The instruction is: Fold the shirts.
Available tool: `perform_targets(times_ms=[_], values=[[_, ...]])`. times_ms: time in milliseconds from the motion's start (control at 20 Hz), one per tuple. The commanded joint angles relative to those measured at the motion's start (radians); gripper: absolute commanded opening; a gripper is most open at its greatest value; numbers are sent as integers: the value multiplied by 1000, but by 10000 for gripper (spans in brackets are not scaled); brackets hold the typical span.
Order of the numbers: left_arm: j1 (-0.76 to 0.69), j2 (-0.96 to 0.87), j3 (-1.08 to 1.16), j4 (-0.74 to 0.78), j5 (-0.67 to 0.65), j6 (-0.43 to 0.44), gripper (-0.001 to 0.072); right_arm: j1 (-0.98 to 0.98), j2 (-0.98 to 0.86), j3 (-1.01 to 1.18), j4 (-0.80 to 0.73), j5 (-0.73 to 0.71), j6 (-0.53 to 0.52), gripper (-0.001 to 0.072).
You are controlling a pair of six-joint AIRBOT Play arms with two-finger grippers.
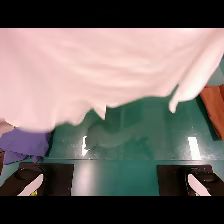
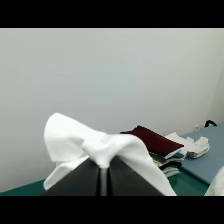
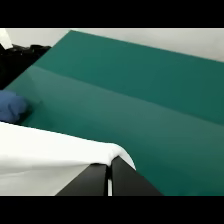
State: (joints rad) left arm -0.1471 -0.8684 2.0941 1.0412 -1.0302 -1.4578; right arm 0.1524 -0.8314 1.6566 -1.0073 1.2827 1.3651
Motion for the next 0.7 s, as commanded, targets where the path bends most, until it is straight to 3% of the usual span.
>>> perform_targets(times_ms=[0,150,250,450,650], values=[[0,-11,-102,30,-71,0,27,0,12,-99,-14,145,87,14],[0,-87,-298,83,-175,0,28,0,-63,-268,-13,286,104,14],[0,-172,-410,114,-212,1,28,0,-144,-391,-13,284,100,14],[0,-420,-547,220,-121,22,29,0,-348,-547,-13,48,72,14],[0,-618,-547,235,55,25,29,0,-532,-525,-6,-173,72,14]])
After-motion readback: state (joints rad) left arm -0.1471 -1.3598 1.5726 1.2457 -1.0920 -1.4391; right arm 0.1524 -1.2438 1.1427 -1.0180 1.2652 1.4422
